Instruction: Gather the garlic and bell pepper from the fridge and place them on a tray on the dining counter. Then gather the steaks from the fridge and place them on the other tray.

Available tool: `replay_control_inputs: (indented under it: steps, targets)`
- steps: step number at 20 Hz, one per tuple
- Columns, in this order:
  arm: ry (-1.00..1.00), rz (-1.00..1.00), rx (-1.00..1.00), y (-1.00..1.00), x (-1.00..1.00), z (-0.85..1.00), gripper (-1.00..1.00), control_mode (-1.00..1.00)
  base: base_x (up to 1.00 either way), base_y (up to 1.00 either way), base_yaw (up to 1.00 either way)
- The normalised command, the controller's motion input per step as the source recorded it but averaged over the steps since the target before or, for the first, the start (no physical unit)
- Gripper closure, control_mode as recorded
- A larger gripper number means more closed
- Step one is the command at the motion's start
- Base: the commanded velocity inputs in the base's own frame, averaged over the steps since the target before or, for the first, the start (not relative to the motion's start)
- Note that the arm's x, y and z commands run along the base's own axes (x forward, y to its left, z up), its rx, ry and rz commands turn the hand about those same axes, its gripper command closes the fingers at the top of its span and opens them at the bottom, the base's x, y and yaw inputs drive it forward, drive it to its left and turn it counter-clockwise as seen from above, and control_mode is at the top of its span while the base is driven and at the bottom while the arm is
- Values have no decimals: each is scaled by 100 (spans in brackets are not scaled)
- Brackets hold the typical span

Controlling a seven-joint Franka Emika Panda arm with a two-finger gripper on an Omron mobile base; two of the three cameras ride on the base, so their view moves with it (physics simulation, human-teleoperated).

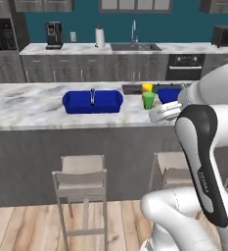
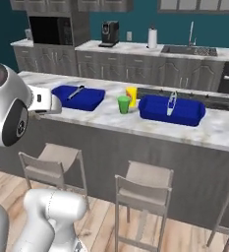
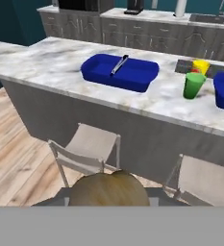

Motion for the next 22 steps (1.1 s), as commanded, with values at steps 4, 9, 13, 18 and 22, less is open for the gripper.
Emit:
replay_control_inputs:
  steps: [4,9,13,18,22]
  targets:
    - [0,0,0,0,0,0,100,100,66,70,-5]
    - [0,0,0,0,0,0,100,100,68,60,-7]
    - [0,0,0,0,0,0,100,100,77,38,-9]
    - [0,0,0,0,0,0,100,100,81,6,-5]
    - [0,0,0,0,0,0,100,100,90,1,-2]
